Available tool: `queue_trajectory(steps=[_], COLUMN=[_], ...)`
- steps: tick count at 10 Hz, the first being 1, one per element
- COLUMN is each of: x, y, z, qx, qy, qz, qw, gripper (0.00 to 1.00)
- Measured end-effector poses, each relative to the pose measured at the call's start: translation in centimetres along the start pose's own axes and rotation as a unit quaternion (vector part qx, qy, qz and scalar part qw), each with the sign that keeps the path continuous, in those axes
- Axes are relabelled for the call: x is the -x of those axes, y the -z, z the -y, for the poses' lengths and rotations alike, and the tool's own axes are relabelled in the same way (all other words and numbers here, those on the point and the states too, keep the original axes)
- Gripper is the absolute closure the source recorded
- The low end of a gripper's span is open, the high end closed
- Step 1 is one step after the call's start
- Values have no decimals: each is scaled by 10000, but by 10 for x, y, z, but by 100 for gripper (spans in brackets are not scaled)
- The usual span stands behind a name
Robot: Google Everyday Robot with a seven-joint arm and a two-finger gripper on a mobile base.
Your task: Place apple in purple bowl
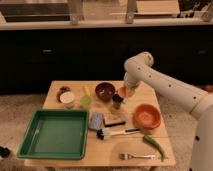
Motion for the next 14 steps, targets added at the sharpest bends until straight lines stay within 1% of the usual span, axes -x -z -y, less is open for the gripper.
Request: queue_trajectory(steps=[2,5,8,10,12,14], x=[0,5,10,16,18,24], y=[1,0,-3,-8,-11,-16], z=[2,13,24,31,36,45], qx=[-17,-53,-55,-19,8,17], qy=[-5,40,193,474,718,929], qz=[8,108,282,509,673,870], qw=[10000,9999,9994,9976,9951,9919], gripper=[99,99,99,99,99,99])
